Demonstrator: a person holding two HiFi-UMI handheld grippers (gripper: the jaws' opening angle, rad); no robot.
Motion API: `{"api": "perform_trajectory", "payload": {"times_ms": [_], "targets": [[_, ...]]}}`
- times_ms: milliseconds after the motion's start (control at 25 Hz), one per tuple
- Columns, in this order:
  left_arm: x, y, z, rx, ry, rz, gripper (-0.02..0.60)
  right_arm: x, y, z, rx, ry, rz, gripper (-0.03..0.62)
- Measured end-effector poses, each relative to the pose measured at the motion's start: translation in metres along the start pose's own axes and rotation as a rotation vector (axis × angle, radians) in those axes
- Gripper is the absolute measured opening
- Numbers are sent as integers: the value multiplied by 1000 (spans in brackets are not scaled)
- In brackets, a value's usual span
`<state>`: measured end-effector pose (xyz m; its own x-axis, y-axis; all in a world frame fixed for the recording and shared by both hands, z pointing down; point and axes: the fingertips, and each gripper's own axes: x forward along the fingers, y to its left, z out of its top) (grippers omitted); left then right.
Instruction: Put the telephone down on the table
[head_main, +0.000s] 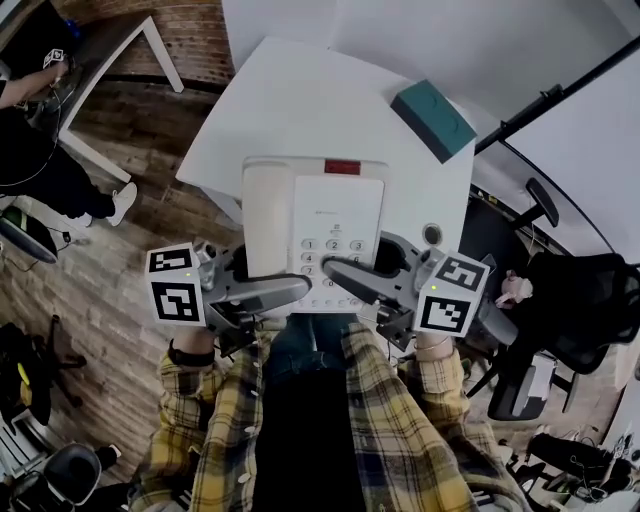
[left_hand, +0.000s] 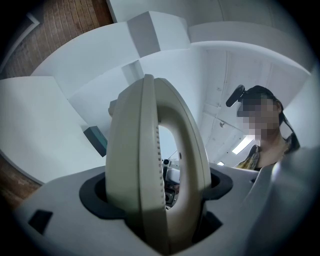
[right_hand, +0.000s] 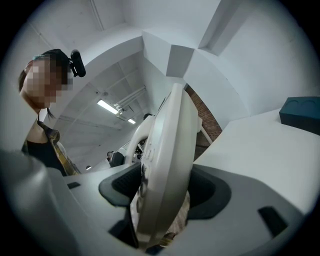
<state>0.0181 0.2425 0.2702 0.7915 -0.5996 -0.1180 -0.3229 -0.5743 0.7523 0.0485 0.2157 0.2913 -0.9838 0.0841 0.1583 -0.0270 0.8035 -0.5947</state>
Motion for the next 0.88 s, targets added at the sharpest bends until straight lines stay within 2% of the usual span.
{"api": "perform_trajectory", "payload": {"times_ms": [280, 560, 880], "targets": [[16, 41, 31, -2, 16, -8, 434, 14, -45, 26, -3, -22, -6, 265], [34, 97, 89, -7, 50, -5, 434, 41, -106, 72, 27, -54, -23, 265], [57, 144, 148, -47, 66, -23, 434, 59, -159, 124, 55, -57, -56, 267]]}}
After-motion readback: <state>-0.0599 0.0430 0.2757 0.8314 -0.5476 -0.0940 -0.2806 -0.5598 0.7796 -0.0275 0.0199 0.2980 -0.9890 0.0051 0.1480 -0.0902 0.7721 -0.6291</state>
